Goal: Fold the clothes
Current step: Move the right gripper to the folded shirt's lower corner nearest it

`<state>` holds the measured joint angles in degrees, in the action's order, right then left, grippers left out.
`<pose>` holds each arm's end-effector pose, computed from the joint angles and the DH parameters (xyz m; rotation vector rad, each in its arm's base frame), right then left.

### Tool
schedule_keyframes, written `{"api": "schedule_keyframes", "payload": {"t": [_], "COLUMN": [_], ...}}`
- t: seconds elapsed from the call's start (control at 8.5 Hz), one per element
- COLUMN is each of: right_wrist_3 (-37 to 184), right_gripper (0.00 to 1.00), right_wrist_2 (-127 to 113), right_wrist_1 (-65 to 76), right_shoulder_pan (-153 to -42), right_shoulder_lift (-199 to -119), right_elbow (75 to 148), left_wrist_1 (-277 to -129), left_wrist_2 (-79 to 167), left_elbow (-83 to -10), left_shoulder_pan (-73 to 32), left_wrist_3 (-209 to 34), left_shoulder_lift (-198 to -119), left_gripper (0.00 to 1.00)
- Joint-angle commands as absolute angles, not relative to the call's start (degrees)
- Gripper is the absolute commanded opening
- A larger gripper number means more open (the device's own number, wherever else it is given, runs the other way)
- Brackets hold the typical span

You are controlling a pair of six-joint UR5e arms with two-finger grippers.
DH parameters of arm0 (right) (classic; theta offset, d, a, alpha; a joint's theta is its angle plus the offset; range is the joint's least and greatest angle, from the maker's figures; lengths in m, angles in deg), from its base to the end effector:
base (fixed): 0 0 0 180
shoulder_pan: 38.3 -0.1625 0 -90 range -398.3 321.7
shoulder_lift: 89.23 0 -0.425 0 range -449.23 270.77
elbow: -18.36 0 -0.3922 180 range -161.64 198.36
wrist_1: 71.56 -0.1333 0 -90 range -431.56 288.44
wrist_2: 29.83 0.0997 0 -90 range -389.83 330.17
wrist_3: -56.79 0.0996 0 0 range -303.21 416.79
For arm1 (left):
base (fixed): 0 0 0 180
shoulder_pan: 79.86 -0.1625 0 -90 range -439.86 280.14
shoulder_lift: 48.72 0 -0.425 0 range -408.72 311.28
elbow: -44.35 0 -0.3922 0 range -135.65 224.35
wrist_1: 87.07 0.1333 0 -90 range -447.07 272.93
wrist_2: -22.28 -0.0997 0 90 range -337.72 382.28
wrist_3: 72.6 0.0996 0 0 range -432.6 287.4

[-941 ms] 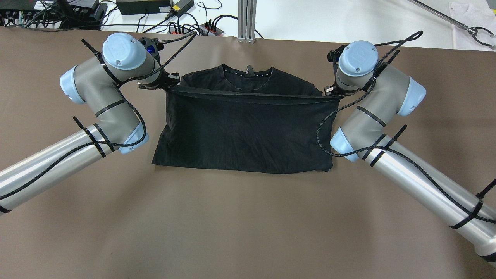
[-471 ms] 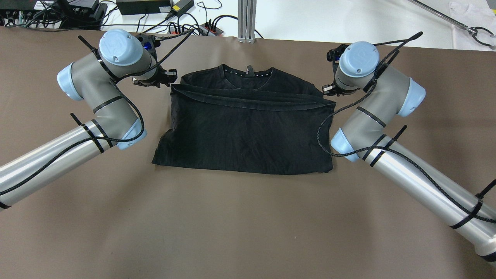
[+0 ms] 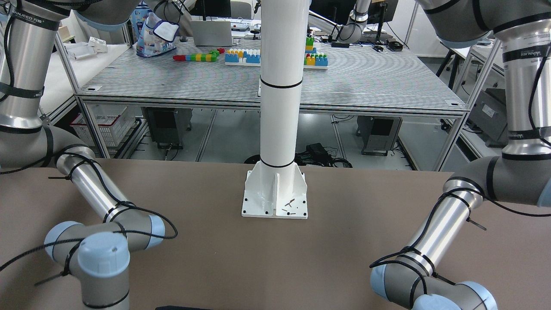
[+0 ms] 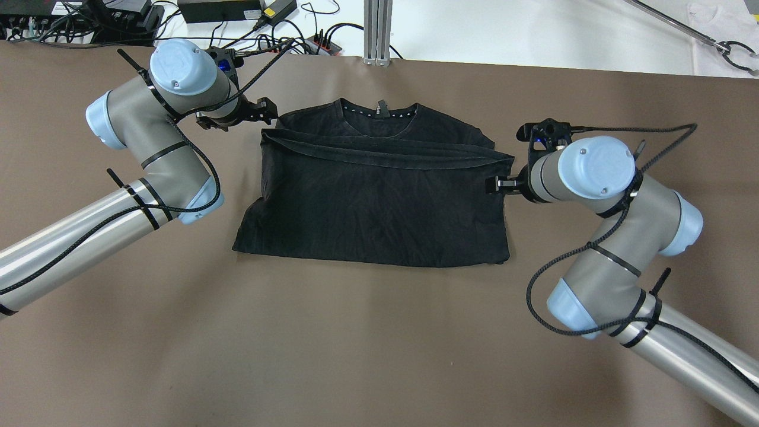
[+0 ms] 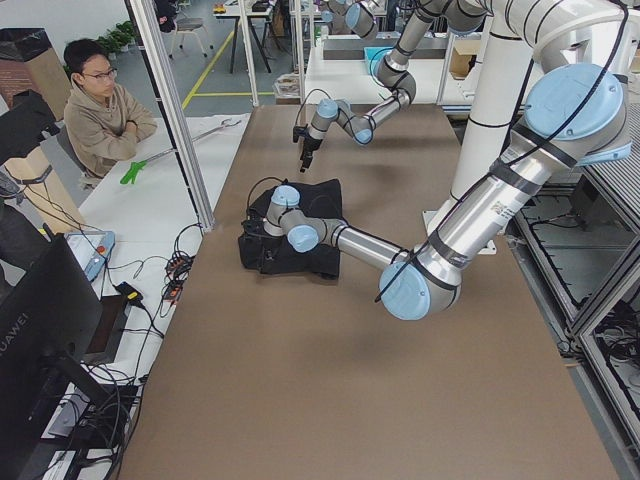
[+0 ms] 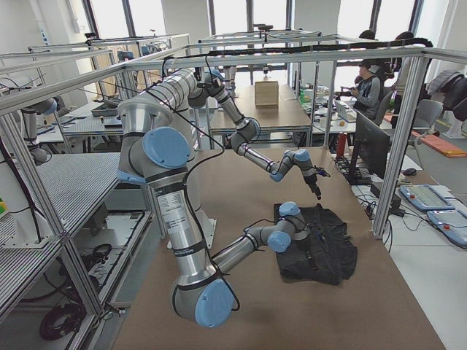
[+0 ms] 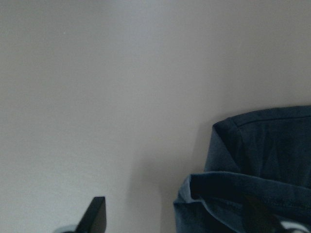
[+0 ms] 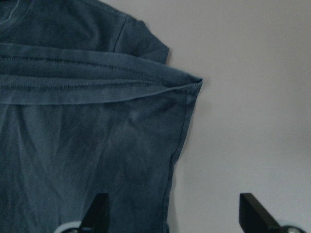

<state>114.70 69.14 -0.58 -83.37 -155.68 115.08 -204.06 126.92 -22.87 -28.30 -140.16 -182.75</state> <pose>-0.3744 -0.5420 0.3430 0.4209 -0.7632 0.1447 0.4122 -0.6932 0.3157 0.3138 0.8178 -0.3680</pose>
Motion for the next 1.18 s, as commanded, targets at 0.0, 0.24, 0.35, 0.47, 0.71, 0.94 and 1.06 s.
{"api": "schedule_keyframes", "payload": {"t": [0.0,0.24,0.35,0.47,0.71,0.94,1.06], "right_wrist_3": [124.5,124.6,125.8,126.8,128.9,129.6,129.7], "right_gripper": [0.94,0.94,0.94,0.94,0.76,0.44,0.19], "right_wrist_2": [69.0,67.4,67.3,67.2,66.9,67.0,67.0], "right_wrist_1": [-5.5,-14.8,-15.0,-15.0,-14.7,-14.8,-14.6], "right_shoulder_pan": [-76.4,-73.6,-73.6,-73.2,-72.8,-72.8,-72.8], "right_shoulder_lift": [-163.0,-167.9,-167.9,-167.8,-167.5,-167.3,-167.2], "right_elbow": [119.3,117.2,117.2,116.9,116.6,116.1,116.1], "left_wrist_1": [-204.1,-204.1,-204.1,-204.1,-204.1,-204.1,-204.1], "left_wrist_2": [126.8,126.3,126.3,126.3,126.3,126.2,126.2], "left_elbow": [-22.9,-22.8,-22.8,-22.9,-22.9,-22.9,-22.8], "left_shoulder_pan": [-28.3,-28.3,-28.3,-28.4,-28.4,-28.4,-28.4], "left_wrist_3": [-139.8,-139.7,-139.8,-140.0,-139.9,-139.8,-139.7], "left_shoulder_lift": [-182.7,-182.7,-182.7,-182.6,-182.6,-182.6,-182.6], "left_gripper": [0.99,0.99,0.99,0.99,0.99,0.99,0.99]}}
